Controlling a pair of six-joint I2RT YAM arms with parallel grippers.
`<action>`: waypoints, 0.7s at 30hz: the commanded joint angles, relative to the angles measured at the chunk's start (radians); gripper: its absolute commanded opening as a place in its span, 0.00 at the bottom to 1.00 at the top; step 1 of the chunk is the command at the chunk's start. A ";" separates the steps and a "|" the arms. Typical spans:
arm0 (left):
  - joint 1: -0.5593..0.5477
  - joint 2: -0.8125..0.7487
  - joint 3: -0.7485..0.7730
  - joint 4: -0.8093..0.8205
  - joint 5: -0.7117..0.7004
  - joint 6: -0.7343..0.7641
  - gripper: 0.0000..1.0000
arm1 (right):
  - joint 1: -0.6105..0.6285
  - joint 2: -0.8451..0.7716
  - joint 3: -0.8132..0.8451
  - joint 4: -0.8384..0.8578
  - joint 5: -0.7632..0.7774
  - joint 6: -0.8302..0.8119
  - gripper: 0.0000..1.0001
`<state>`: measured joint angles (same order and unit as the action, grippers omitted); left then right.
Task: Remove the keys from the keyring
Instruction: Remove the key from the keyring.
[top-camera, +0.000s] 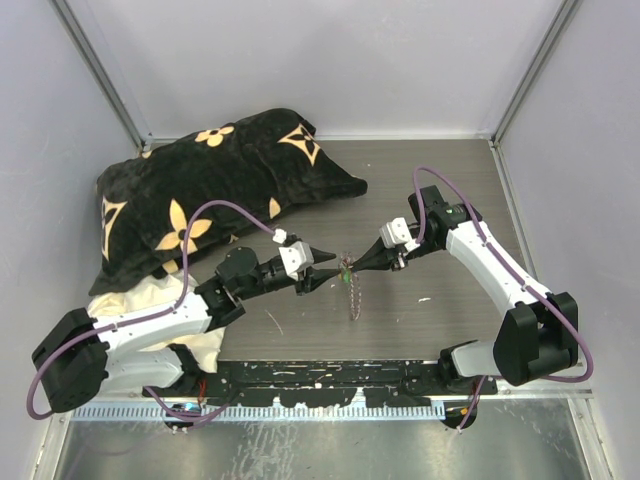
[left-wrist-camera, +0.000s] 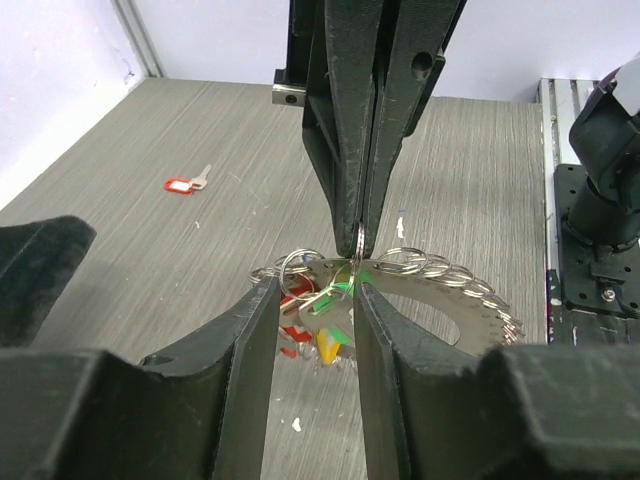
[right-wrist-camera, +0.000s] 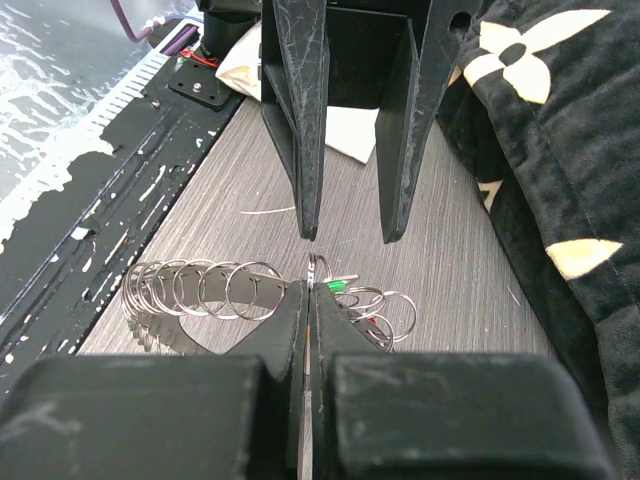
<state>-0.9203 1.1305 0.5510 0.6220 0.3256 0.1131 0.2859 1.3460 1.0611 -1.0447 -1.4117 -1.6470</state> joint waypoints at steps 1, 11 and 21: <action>0.003 0.023 0.047 0.096 0.033 0.021 0.37 | 0.003 -0.025 0.008 0.002 -0.075 -0.012 0.01; 0.003 0.081 0.075 0.140 0.085 -0.012 0.37 | 0.005 -0.023 0.008 0.002 -0.073 -0.014 0.01; 0.002 0.113 0.088 0.140 0.107 -0.038 0.27 | 0.005 -0.027 0.007 0.002 -0.073 -0.015 0.01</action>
<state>-0.9203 1.2396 0.5884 0.6918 0.4095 0.0895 0.2859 1.3460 1.0607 -1.0447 -1.4124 -1.6474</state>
